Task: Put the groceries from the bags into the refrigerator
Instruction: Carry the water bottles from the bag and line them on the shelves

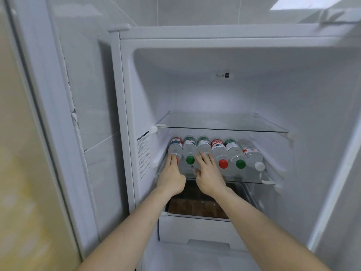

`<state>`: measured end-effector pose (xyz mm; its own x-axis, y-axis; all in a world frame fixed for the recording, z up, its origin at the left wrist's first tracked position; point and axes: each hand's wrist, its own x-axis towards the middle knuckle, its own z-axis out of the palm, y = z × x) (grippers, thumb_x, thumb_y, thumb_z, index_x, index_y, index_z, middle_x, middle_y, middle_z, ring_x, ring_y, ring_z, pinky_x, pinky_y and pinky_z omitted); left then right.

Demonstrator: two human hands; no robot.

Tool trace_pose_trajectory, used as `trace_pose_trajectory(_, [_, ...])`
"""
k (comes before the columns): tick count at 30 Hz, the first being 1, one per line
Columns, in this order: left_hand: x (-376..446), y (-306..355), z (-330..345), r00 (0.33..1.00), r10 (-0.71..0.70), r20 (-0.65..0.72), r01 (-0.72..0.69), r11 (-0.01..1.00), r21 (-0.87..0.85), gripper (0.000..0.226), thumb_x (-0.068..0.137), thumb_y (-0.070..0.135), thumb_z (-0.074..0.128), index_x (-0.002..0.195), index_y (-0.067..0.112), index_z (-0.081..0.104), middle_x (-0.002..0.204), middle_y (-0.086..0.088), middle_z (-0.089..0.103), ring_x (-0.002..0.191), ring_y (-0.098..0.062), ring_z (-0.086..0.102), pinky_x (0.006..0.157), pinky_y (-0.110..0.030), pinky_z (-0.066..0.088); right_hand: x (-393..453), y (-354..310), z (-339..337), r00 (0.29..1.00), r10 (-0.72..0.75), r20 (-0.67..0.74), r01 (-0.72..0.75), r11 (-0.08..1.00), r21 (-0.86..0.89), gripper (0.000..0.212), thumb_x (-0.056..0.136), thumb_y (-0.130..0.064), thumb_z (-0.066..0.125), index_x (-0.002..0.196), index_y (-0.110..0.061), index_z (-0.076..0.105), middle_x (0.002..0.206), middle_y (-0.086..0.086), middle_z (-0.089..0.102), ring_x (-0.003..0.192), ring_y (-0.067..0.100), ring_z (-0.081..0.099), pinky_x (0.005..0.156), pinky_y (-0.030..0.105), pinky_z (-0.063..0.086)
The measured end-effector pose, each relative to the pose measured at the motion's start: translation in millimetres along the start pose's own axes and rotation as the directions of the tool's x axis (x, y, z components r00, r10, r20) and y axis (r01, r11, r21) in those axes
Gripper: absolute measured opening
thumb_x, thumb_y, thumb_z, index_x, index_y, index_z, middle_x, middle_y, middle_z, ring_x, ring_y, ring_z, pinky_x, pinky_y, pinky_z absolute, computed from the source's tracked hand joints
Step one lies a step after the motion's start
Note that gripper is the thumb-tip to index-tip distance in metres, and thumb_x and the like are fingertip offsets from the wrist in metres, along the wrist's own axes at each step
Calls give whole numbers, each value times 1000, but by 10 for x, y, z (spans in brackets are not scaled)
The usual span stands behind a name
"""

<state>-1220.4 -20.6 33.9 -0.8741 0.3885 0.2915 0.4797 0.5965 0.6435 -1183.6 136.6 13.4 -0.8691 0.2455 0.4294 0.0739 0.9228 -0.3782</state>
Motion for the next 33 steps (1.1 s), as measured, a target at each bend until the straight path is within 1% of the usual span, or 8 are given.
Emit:
trace_pose_trajectory(5, [-50,-16,39,1000,28,-14,-26,997,78,82,93,5,52,161,16,8,169,2,5,150,-26,27,113,-39,39,-227,-48,-28,1000,9,-2,-9,996,85,67,105,-20,53,161,-33,20,171,-7,8,159,21,-2,127,42,14])
trace_pose_trajectory(9, [-15,7,-26,1000,3,10,-4,997,74,80,92,6,52,160,18,11,168,1,13,148,-26,32,112,-41,41,-375,-130,-81,998,62,6,-63,988,138,70,100,-15,59,160,-32,26,171,-5,13,158,22,13,126,44,25])
trace_pose_trajectory(13, [-125,0,-86,1000,15,24,-16,999,46,81,93,5,49,161,23,8,169,6,8,153,-22,22,121,-41,30,-567,-238,-174,995,86,40,-93,970,225,69,98,-17,64,157,-32,33,170,-7,14,156,21,17,126,42,26])
trace_pose_trajectory(19, [-1043,10,-310,994,60,-88,-66,996,-57,68,96,3,45,157,32,31,164,16,22,151,-7,22,122,-25,18,-1146,-387,-464,988,58,141,-111,905,410,60,98,-21,63,153,-32,42,167,-13,18,153,9,22,115,19,22])
trace_pose_trajectory(22, [-1760,-84,-461,993,43,-111,-46,999,-20,60,98,7,47,150,35,41,157,25,28,145,6,23,122,-19,15,-1467,-542,-535,978,-36,205,-61,891,450,60,99,-23,62,154,-34,40,166,-18,17,151,4,24,116,20,27])
trace_pose_trajectory(27, [-3092,-251,-656,959,-163,-232,186,979,79,51,99,18,54,144,41,47,152,35,28,141,15,22,113,-6,11,-1987,-901,-531,850,-325,416,88,864,496,59,102,-33,58,154,-45,33,164,-30,11,151,-4,15,125,29,24])
trace_pose_trajectory(30, [-3891,-254,-717,914,-278,-295,338,925,174,50,99,27,56,143,47,43,150,41,23,141,15,19,111,-4,11,-2324,-1056,-506,713,-444,542,133,845,518,59,103,-38,56,155,-47,30,162,-33,9,151,-7,12,121,20,14])
trace_pose_trajectory(33, [-4651,-158,-746,832,-408,-377,499,847,185,52,97,27,59,140,52,42,148,45,22,135,23,15,108,-3,17,-2706,-1214,-430,575,-552,603,195,809,554,58,101,-41,58,153,-49,31,163,-32,10,147,-10,13,118,16,13])
